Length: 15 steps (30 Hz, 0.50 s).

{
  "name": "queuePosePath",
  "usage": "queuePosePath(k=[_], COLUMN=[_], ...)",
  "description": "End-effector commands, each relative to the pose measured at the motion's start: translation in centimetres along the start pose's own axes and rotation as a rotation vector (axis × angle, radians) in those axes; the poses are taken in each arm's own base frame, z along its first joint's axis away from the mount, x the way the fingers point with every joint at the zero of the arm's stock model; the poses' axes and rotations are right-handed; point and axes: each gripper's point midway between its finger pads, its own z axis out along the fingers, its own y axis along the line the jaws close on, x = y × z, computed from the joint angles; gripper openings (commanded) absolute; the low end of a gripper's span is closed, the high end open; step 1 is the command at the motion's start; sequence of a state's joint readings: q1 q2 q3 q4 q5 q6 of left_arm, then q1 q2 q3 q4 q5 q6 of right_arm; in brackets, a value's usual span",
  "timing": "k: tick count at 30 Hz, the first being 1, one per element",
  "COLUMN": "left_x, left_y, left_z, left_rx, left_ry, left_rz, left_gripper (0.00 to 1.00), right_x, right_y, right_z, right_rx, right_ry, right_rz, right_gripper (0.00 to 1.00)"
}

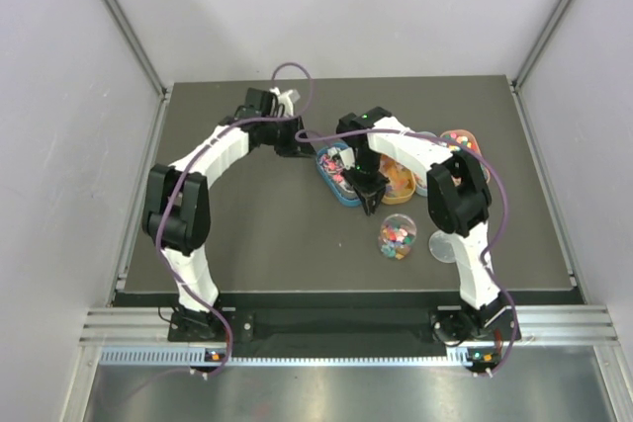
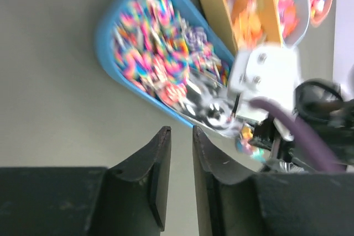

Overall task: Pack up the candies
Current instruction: Scoop the fake candies from the storage box.

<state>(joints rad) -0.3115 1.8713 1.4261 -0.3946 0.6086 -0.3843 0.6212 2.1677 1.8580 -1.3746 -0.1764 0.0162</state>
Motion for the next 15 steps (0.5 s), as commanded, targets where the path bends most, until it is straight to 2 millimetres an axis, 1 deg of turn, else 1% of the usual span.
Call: queuePosePath(k=[1, 2, 3, 4, 5, 6, 7, 9, 10, 11, 12, 13, 15], left_x=[-3.6, -4.9, -5.4, -5.5, -6.6, -7.2, -7.3, -8.4, -8.1, -8.4, -8.0, -7.2, -6.9], left_y=[0.7, 0.7, 1.1, 2.1, 1.9, 2.1, 2.7, 2.9, 3.9, 4.0, 4.5, 5.5, 6.1], left_z=[-1.2, -1.0, -0.6, 0.5, 0.6, 1.1, 1.9, 2.4, 3.4, 3.8, 4.3, 5.4, 6.0], left_rx=[-0.027, -0.026, -0.036, -0.048, -0.048, -0.046, -0.049, -0.053, -0.066, -0.068, -0.076, -0.082, -0.08], left_ry=[-0.09, -0.119, -0.126, -0.114, -0.135, -0.147, -0.143, -0.167, -0.155, -0.155, -0.137, -0.107, -0.093], left_rz=[0.11, 0.129, 0.131, 0.125, 0.132, 0.133, 0.12, 0.128, 0.12, 0.126, 0.122, 0.117, 0.112], left_gripper=[0.29, 0.29, 0.29, 0.29, 0.29, 0.29, 0.29, 0.3, 0.3, 0.3, 0.3, 0.3, 0.3], right_x=[0.6, 0.9, 1.1, 1.0, 0.7, 0.4, 0.1, -0.9, -1.3, -2.0, -2.4, -2.7, -3.6], right_y=[-1.4, -1.5, -1.6, -1.6, -1.7, -1.8, -2.0, -2.2, -2.6, -2.7, -2.9, -3.0, -3.4], right_z=[-1.5, -1.4, -1.4, -1.4, -1.4, -1.4, -1.5, -1.4, -1.4, -1.3, -1.3, -1.1, -1.2], right_rx=[0.038, 0.04, 0.039, 0.043, 0.047, 0.055, 0.065, 0.074, 0.086, 0.093, 0.099, 0.112, 0.123], right_ry=[-0.049, -0.044, -0.04, -0.041, -0.045, -0.05, -0.056, -0.068, -0.074, -0.082, -0.087, -0.088, -0.101], right_rz=[-0.031, -0.031, -0.033, -0.038, -0.038, -0.045, -0.046, -0.05, -0.048, -0.051, -0.055, -0.058, -0.062], right_gripper=[0.0, 0.0, 0.0, 0.0, 0.0, 0.0, 0.0, 0.0, 0.0, 0.0, 0.0, 0.0, 0.0])
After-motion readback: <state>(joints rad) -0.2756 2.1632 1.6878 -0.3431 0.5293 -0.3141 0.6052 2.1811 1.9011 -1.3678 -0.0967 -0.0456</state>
